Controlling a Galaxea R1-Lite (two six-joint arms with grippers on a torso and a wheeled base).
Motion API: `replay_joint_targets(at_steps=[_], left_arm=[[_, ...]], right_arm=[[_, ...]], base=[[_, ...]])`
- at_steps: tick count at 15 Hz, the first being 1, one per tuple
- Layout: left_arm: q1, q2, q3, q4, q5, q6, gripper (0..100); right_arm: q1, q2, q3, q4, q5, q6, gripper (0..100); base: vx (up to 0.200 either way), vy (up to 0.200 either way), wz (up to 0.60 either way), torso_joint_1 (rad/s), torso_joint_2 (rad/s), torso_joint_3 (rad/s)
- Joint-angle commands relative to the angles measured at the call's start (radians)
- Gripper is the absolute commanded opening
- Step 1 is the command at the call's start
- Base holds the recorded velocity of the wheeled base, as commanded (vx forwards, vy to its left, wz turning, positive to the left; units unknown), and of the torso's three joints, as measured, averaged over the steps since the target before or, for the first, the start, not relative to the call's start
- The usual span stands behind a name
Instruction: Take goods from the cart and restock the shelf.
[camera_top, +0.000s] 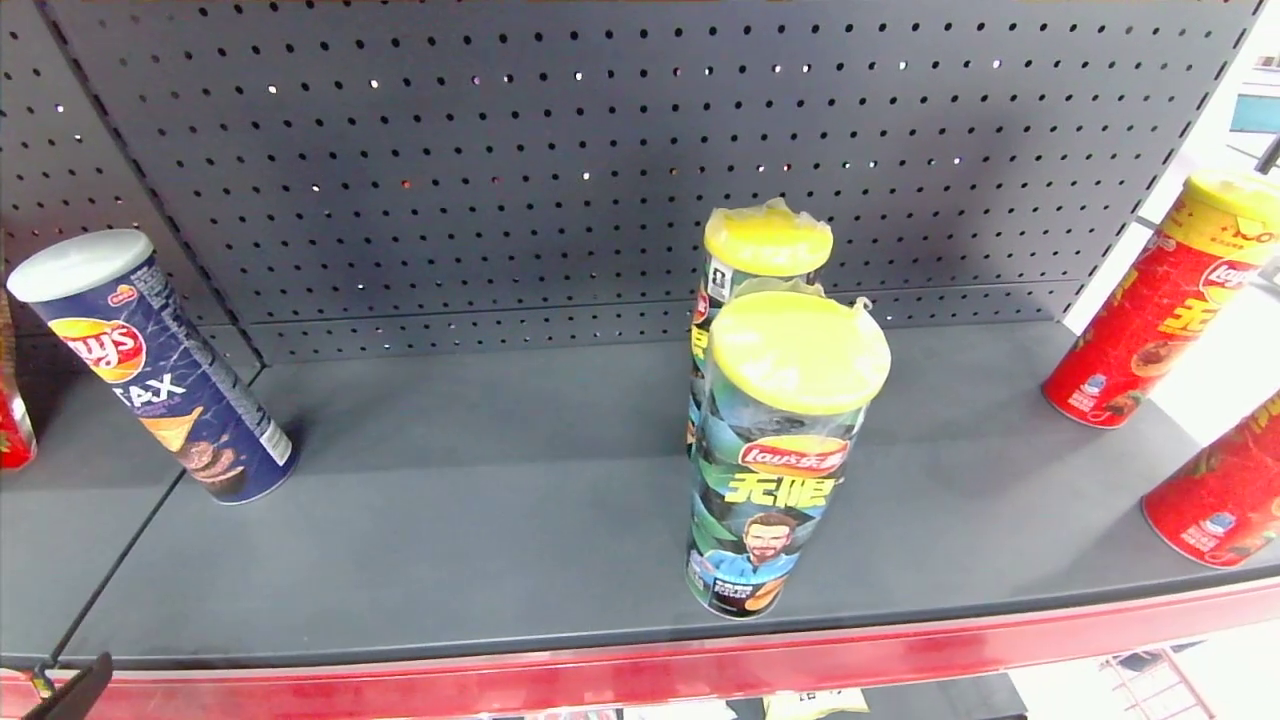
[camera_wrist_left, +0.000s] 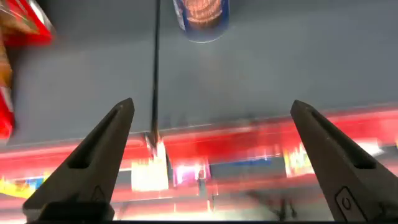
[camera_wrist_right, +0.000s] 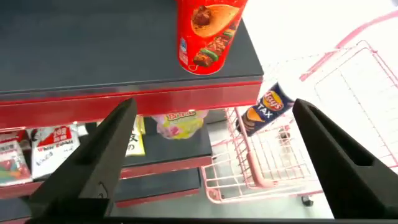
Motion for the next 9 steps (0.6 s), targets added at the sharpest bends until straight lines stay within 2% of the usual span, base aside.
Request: replay_joint_targets(at_steps=[1, 3, 5, 6, 9], left_arm=[[0.0, -0.002, 0.032, -0.014, 0.003, 0.019, 100], [0.0, 0.013, 0.004, -0.017, 0.002, 0.08, 100], [0.001, 0.015, -0.012, -0.017, 0.014, 0.105, 100], [0.001, 0.012, -0.009, -0.017, 0.029, 0.129, 100], [0.001, 0.001, -0.003, -0.017, 0.078, 0.149, 100]], right_arm=[[-0.02, 0.069, 0.002, -0.04, 0.0, -0.022, 100], [-0.017, 0.164, -0.059, -0.102, 0.012, -0.029, 100], [-0.017, 0.208, -0.084, -0.108, 0.038, -0.029, 100], [-0.018, 0.205, -0.076, -0.106, 0.041, -0.031, 100], [-0.017, 0.145, -0.038, -0.103, 0.052, -0.032, 100]], base=[[0.0, 0.0, 0.0, 0.0, 0.0, 0.0], [0.0, 0.0, 0.0, 0.0, 0.0, 0.0], [0.0, 0.0, 0.0, 0.0, 0.0, 0.0], [0.0, 0.0, 0.0, 0.0, 0.0, 0.0], [-0.2, 0.0, 0.0, 0.006, 0.0, 0.001]])
